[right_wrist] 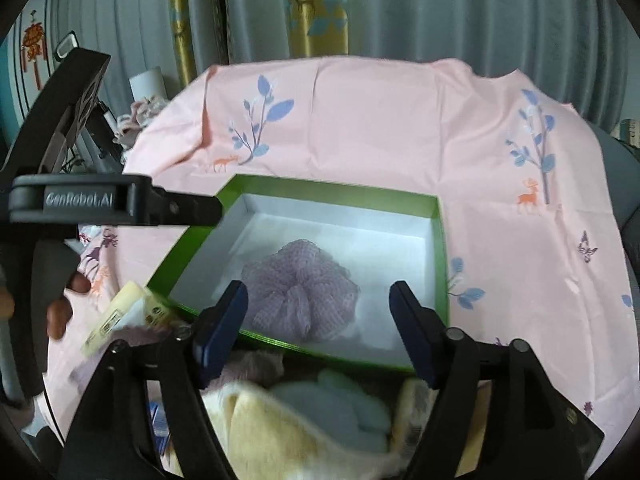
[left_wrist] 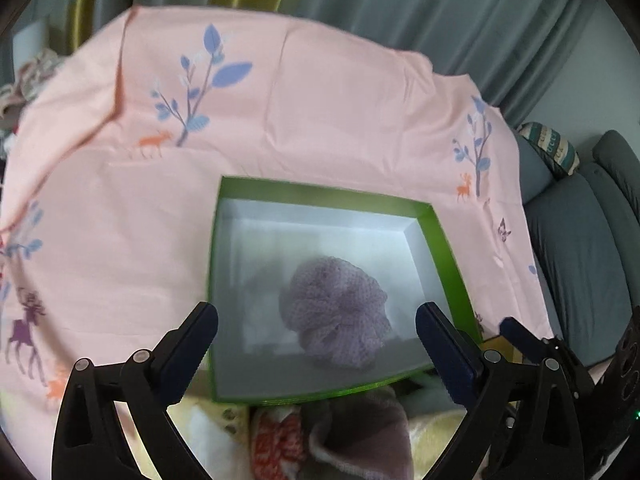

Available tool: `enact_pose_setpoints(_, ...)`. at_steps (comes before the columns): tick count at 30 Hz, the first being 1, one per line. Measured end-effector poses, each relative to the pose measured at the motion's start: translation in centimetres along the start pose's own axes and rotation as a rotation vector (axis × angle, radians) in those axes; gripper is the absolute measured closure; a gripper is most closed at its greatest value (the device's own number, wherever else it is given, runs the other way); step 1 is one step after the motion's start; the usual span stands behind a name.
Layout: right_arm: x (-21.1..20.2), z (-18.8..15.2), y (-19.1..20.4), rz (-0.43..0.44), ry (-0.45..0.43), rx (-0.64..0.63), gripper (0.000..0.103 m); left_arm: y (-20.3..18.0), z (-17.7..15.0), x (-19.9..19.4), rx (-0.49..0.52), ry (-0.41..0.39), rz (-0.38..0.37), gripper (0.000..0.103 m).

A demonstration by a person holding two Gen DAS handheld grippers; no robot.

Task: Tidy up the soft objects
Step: 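Carry the scrunchie with the right gripper into the green box and release, then move the right gripper back and grasp the Tempo tissue pack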

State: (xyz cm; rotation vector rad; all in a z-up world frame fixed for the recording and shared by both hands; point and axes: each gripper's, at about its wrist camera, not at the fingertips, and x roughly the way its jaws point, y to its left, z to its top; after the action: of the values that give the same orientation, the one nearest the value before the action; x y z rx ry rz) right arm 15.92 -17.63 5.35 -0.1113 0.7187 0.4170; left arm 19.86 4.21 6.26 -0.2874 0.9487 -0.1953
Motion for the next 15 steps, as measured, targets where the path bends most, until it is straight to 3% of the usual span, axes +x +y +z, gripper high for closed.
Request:
enact_pose_setpoints(4,-2.5,-1.3,0.1,-0.008,-0.027,0.005,0.016,-0.4,-1.4,-2.9,0.029,-0.054,0.024,0.004)
enact_pose_setpoints(15,-7.8,-6.2,3.4,0.01,-0.064,-0.089,0.01,-1.0,-7.7,-7.8,0.084,-0.114,0.021,0.004)
